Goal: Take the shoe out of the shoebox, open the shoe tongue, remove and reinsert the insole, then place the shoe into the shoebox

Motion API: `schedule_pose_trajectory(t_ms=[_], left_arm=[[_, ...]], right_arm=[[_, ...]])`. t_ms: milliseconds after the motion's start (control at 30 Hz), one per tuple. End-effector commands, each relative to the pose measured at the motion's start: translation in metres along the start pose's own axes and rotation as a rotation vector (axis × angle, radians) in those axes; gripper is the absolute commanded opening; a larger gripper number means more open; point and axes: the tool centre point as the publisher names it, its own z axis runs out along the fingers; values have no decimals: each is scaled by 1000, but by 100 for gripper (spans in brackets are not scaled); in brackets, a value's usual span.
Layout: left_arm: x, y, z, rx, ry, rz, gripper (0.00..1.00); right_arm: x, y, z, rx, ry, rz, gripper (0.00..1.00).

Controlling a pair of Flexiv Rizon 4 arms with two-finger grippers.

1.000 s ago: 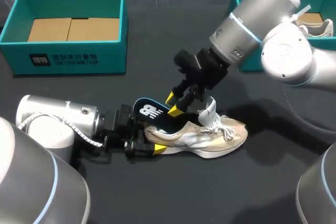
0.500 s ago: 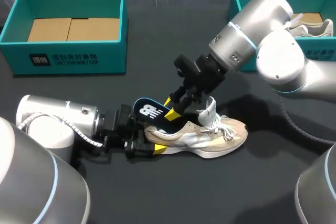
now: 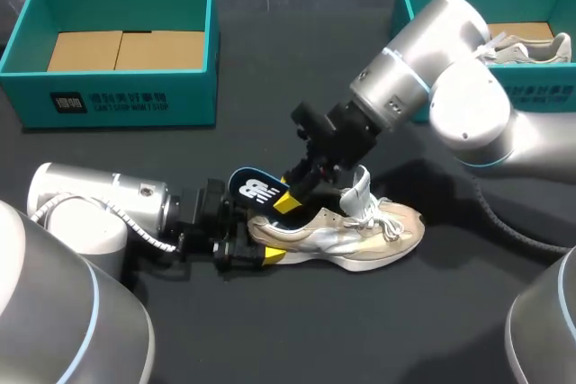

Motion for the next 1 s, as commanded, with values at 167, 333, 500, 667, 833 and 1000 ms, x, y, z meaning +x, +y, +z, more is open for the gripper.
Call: schedule_pose_trajectory(t_ms=[167, 333, 500, 667, 833, 1000], left_arm=[[0, 0, 2, -1, -1, 0, 0], [0, 0, 2, -1, -1, 0, 0], [0, 0, 2, -1, -1, 0, 0], [0, 0, 2, -1, -1, 0, 0], [0, 0, 2, -1, -1, 0, 0], [0, 0, 2, -1, -1, 0, 0]], right_arm=[[1, 3, 3, 8, 4, 8, 11], [2, 6, 3, 11, 10, 8, 0], [3, 19, 5, 12, 33, -18, 0], [9, 47, 8, -24, 87, -119, 0], [11, 55, 10, 14, 85, -138, 0], [11, 55, 10, 14, 85, -138, 0]])
